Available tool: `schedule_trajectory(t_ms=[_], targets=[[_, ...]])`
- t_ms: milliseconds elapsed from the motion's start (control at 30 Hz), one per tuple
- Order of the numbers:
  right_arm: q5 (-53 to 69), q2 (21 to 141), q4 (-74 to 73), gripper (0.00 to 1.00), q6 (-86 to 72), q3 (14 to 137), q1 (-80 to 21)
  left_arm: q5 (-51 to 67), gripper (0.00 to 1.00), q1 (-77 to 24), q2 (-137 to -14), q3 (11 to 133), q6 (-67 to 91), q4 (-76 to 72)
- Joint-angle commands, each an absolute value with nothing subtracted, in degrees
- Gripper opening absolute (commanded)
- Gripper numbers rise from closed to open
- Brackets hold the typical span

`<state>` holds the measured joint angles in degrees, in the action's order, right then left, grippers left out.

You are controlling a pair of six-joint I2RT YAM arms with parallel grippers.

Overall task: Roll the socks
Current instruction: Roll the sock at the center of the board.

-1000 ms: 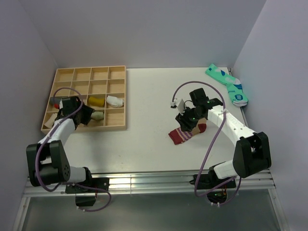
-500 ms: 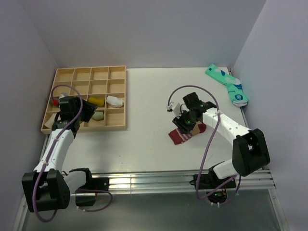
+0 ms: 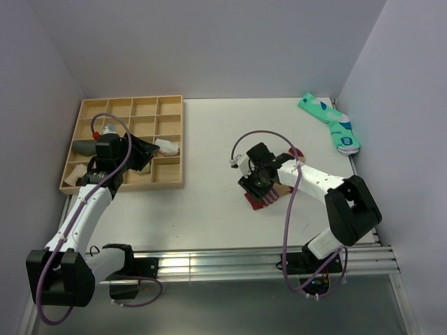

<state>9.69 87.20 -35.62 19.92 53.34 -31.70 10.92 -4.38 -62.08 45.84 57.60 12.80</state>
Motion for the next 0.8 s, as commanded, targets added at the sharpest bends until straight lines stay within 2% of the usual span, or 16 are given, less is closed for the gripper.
schedule_trajectory(t_ms=[0,333,767], targets=[[7.38,88.32,-34.01,0.52,16.18,56.77,-33.66,13.09,0.51,-4.66,-61.26,48.34,55.46,10.28],[3.17,92.63,-33.66,0.53,12.22,57.48,-38.32,15.29,0.51,-4.66,-61.87,48.96,54.84,9.41],[0.62,97.29,-33.75,0.52,11.25,57.22,-39.11,16.7,0.51,-4.66,-63.19,47.99,53.88,7.47]])
